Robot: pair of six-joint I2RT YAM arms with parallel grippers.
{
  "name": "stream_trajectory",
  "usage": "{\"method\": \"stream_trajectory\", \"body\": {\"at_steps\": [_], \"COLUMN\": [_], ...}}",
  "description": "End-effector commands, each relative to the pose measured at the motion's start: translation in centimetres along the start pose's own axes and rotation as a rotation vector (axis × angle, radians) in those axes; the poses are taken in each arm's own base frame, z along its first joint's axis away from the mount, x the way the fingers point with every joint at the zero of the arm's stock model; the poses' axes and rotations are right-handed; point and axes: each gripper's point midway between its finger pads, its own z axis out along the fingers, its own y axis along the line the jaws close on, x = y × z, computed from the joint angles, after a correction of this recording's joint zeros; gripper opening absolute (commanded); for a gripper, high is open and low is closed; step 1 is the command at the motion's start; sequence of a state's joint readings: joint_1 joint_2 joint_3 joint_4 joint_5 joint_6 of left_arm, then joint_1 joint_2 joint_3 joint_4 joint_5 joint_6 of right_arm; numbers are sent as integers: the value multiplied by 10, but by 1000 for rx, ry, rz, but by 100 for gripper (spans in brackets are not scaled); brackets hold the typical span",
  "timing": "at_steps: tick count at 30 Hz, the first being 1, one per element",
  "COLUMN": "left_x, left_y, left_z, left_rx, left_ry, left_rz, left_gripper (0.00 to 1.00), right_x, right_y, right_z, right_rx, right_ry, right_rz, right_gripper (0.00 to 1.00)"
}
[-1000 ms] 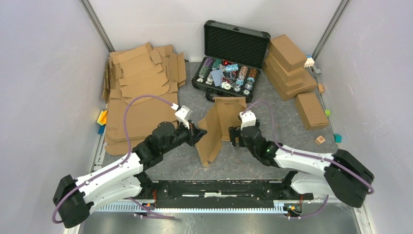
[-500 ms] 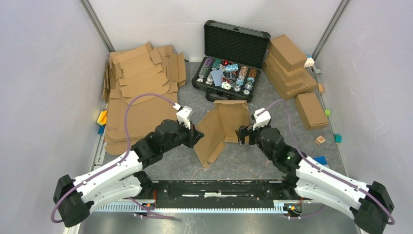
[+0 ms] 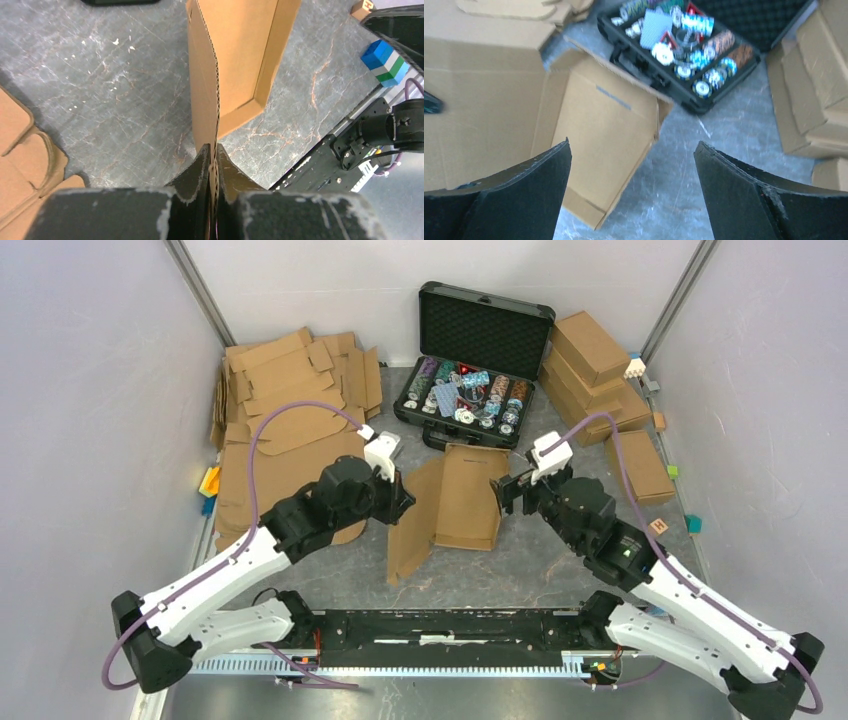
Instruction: Fold the paper box
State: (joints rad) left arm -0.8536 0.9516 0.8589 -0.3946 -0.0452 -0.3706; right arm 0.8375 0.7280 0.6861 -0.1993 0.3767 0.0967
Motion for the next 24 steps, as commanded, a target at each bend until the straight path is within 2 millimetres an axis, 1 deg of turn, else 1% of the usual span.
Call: {"method": "stream_trajectory", "body": {"at_steps": [1,4,5,6,7,9,10,13,14,15,17,19,20,21,22,24], "left_x": [-32,-38,-34,-39,-37,-37,-32,-27,-26,-25,-23,-23,-24,-28,-32,-44], "left_y": [-5,-10,-10,-12,-12,-15,-20,-23,-25,-27,-31,-29,-24,-20,-13,-5], "left_z": [-19,-30,-32,-34,-35,-36,-36,-32,-31,-29,-24,-17,-11,-5,0,6], "left_rx": [-38,-51,-54,-57,-60,-54,-28,-14,-1,12,48,43,19,-9,-56,-131], "left_ry": [41,131,186,217,258,314,365,450,468,484,515,547,554,553,542,508], "left_rz": [58,81,96,109,122,144,149,171,181,188,219,252,268,281,290,286], "left_gripper": [10,8,7,6,6,6,6,6,8,11,22,27,35,41,42,47], "right_x": [-48,-45,-42,-39,-36,-30,-27,-19,-16,-11,0,11,16,25,27,43], "right_y": [6,9,13,20,26,32,33,38,38,37,34,32,32,31,29,24], "right_z": [-6,1,4,6,8,11,13,16,17,19,23,26,26,26,28,30], "right_rx": [-53,-51,-70,-104,-135,-157,-163,-187,-189,-186,-178,-186,-208,-236,-255,-269], "right_ry": [-28,50,68,77,81,97,108,133,145,162,194,219,214,220,203,218], "right_rz": [-64,-80,-85,-93,-91,-80,-74,-54,-52,-53,-50,-18,11,53,88,128], "right_gripper": [98,98,98,98,98,98,98,98,98,98,98,98,98,98,98,98]}}
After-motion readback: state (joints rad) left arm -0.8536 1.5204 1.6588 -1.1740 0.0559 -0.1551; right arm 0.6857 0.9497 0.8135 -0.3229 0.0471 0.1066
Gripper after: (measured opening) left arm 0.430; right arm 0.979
